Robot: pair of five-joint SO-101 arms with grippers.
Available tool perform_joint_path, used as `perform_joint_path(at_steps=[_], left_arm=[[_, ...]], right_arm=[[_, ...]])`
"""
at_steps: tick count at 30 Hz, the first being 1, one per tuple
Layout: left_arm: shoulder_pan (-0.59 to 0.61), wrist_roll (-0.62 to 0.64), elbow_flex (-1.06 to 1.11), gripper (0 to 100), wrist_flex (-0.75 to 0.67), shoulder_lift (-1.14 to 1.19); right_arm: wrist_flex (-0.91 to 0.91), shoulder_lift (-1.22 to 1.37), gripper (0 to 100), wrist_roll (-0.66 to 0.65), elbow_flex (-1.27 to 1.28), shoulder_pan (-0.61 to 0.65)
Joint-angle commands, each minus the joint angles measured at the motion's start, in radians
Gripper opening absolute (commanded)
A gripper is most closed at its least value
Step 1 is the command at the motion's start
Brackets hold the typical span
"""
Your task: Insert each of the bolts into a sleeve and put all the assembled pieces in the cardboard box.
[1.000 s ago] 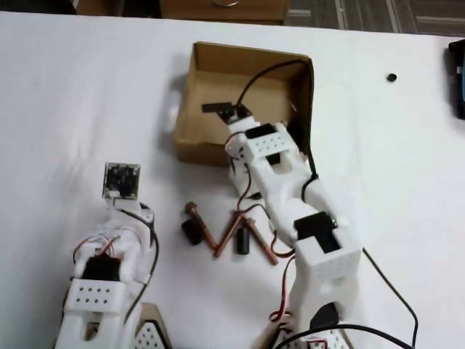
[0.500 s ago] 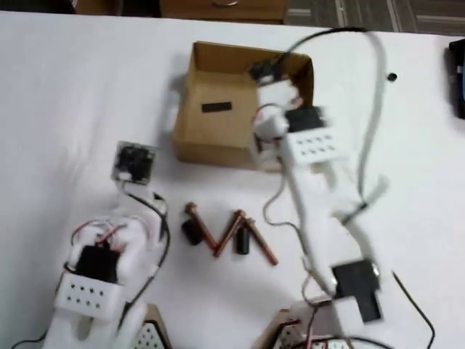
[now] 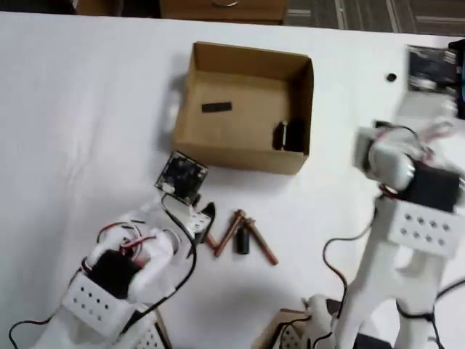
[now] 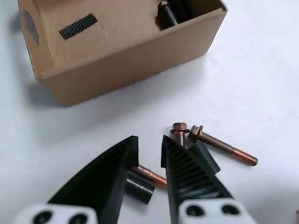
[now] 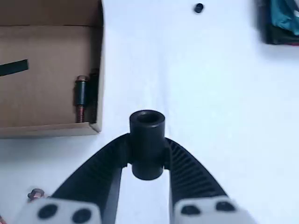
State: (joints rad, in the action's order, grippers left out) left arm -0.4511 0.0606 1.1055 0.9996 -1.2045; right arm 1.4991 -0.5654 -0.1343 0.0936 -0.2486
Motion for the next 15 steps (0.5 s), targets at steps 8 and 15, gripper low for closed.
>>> perform_joint_path(at_steps=[8, 15], left_arm=[[-0.11, 0.064, -0.312, 10, 0.063, 0.479], [-0.138, 0.064, -0.504, 10, 0.084, 0.781]], right_arm=[[0.036, -0.114, 1.9, -0.002, 0.091, -0.268], [-0.039, -0.326, 1.9, -0.008, 0.253, -0.317]])
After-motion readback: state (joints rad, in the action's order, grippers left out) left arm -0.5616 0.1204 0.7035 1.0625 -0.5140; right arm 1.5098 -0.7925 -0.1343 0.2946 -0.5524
